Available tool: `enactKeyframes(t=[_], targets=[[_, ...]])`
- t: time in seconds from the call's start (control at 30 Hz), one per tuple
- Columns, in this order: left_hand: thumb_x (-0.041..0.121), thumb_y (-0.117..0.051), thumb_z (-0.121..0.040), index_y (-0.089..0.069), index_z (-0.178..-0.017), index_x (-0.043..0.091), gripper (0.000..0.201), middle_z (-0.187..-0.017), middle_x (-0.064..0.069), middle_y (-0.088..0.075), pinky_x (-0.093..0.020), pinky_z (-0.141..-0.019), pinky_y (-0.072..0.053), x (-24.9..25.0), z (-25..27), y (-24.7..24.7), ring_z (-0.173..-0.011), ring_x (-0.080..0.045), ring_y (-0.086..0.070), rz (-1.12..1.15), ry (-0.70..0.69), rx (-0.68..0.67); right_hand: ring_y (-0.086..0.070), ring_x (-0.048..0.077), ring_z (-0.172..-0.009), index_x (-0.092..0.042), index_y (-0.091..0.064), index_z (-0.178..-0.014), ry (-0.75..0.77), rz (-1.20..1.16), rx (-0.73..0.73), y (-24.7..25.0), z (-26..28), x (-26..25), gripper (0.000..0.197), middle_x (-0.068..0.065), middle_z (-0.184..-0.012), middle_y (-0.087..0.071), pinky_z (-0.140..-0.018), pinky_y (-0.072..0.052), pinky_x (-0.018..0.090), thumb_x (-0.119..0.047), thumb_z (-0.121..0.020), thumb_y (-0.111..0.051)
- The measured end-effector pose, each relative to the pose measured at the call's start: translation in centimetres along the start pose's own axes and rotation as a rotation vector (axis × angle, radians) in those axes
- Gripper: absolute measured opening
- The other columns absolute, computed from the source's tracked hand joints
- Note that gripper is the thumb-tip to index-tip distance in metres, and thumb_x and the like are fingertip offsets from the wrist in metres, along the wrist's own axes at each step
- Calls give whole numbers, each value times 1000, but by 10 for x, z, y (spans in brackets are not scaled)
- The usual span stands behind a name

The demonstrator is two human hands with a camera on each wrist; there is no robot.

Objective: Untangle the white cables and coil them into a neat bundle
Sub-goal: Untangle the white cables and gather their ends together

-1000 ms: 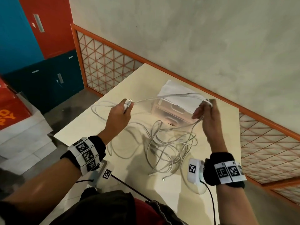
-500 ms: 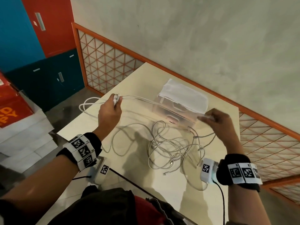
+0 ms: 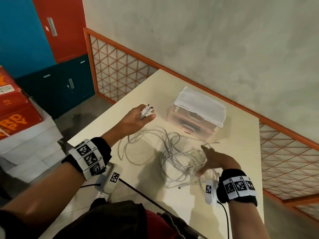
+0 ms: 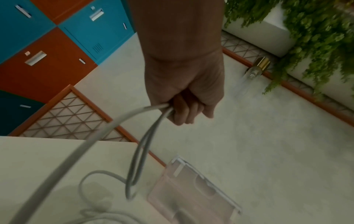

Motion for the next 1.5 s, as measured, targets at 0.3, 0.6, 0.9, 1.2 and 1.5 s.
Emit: enactKeyframes(t=[0.3, 0.6, 0.9, 1.2, 1.5], targets=[[29, -30, -101, -50, -72, 13, 38, -45, 8, -23, -18, -37, -18, 65, 5, -20, -37, -7, -17, 489, -183, -186, -34, 4, -131, -24, -36, -142, 765, -319, 108, 17, 49, -168, 90, -9, -144, -39, -101, -27, 12, -31, -67, -84], [29, -34, -101, -51, -71, 16, 37, -42, 10, -30, -21, -35, -17, 66, 2, 38, -35, -6, -22, 449, -219, 76, -66, 27, -87, -11, -70, -77, 453, -241, 314, -6, -21, -115, 29, 14, -86, -73, -85, -45, 36, -39, -84, -67], [41, -82, -64, -67, -103, 20, 48, -96, 9, -67, -19, -73, -46, 13, -8, -4, -80, -8, -61, -213, -16, -170, -51, 11, -35, 2, -55, -58, 563, -505, 491, 22, -2, -94, 37, 6, -48, -48, -42, -38, 21, -21, -85, -68], [29, -54, -93, -66, -84, 14, 22, -82, -8, -68, -12, -61, -36, 14, -21, -19, -78, -21, -61, -259, -182, 23, -54, 14, -37, 0, -59, -69, 574, -687, 479, 46, 15, -90, 32, -5, -40, -53, -47, -43, 22, -27, -81, -72], [23, -52, -96, -66, -89, 0, 27, -73, -4, -58, -17, -62, -30, 11, -32, 9, -68, -16, -50, -40, -9, 562, -70, 16, -75, -11, -52, -67, 588, -752, 266, 28, 4, -50, 31, -2, -61, -58, -77, -43, 23, -27, -92, -58]])
Point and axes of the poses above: each hand's wrist, its own z-axis away from the middle knuckle, its own y-axis out of the back of the hand, x = y × z, the point moved 1 cm from there along -z, towards the middle knuckle
